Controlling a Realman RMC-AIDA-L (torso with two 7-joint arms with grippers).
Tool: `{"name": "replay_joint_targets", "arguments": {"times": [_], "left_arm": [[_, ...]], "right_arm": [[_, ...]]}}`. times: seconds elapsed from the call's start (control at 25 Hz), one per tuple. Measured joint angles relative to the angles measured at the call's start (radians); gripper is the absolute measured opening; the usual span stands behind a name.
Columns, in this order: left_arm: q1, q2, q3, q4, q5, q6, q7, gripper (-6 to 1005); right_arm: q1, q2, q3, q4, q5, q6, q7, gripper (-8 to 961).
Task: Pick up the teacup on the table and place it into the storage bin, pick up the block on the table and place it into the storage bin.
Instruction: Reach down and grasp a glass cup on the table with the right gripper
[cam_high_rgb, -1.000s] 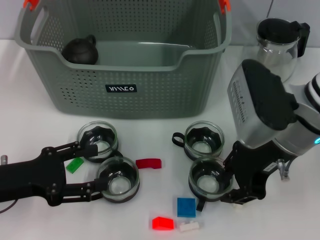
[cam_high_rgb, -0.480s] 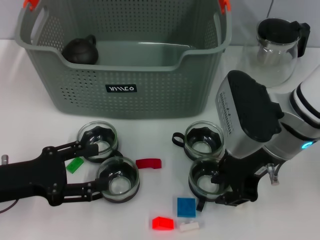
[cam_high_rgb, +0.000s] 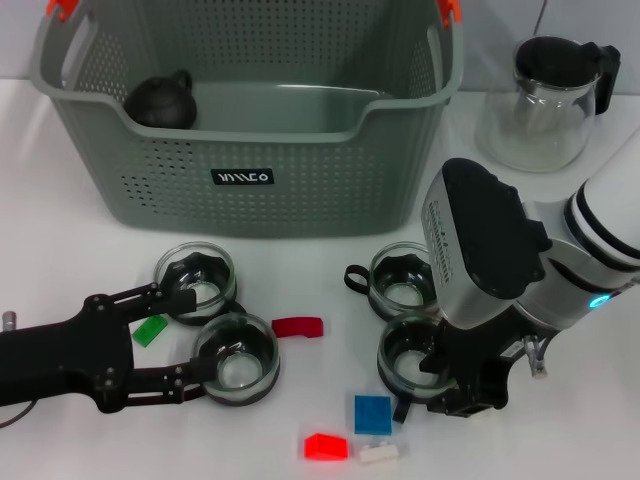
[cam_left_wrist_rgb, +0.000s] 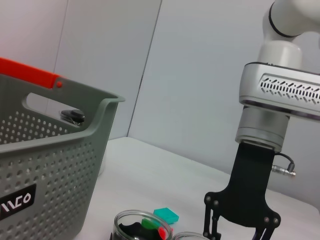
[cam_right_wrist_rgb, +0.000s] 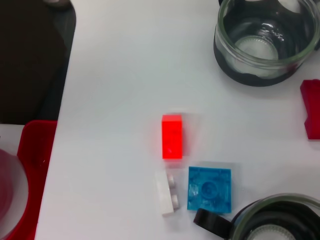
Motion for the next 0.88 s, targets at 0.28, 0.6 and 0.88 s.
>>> {"name": "replay_joint_targets", "arguments": {"times": [0.28, 0.6, 0.88], "left_arm": [[0.0, -0.001, 0.0, -0.002, 0.0, 0.0, 0.0, 872], [0.001, -0.001, 0.0, -0.002, 0.0, 0.0, 0.0, 872], [0.003, -0.001, -0.001, -0.004, 0.0, 0.0, 0.001, 872]], "right_arm": [[0.001, 0.0, -0.014, 0.026, 0.0, 0.031, 0.0, 424], [0.002, 0.001, -0.041, 0.033, 0.0, 0.05, 0.0, 422], [0.004, 0.003, -0.047, 0.046, 0.0, 0.058, 0.0, 420]]}}
